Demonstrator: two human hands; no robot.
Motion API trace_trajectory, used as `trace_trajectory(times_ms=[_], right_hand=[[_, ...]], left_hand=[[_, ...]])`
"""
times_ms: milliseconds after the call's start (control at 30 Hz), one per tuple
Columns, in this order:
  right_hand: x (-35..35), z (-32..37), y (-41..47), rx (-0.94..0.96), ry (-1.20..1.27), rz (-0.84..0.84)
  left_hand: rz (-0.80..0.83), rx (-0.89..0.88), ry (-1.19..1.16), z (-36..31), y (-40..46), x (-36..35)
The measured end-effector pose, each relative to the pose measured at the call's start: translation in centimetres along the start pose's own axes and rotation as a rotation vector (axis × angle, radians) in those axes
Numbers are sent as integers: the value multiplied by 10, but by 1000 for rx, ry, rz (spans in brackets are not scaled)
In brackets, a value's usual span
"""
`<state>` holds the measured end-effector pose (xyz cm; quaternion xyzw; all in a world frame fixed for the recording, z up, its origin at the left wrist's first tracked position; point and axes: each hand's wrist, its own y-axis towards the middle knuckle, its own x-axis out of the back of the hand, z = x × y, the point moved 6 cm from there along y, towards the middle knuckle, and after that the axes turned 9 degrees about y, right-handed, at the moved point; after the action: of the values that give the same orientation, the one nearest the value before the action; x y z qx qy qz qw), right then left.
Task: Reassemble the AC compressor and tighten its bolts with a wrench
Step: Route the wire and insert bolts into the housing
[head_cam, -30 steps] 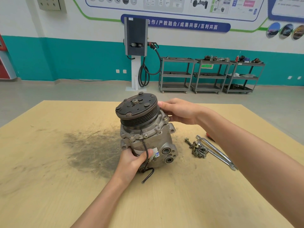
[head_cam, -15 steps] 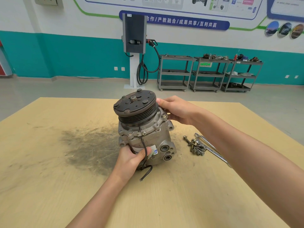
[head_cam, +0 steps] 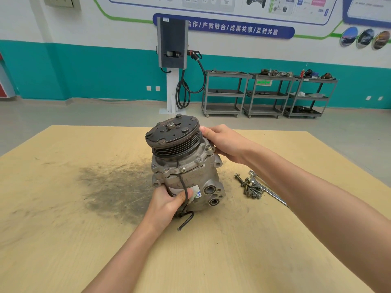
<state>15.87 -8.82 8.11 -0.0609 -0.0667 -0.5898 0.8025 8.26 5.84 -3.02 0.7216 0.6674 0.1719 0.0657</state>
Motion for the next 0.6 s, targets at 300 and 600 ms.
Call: trace_trajectory(times_ms=[300, 600], right_hand=[[7, 13, -4, 159, -119, 3], [18, 9, -4, 151, 49, -40]], left_hand=[[-14, 31, -35, 3, 0, 0], [-17, 46, -53, 6, 0, -1]])
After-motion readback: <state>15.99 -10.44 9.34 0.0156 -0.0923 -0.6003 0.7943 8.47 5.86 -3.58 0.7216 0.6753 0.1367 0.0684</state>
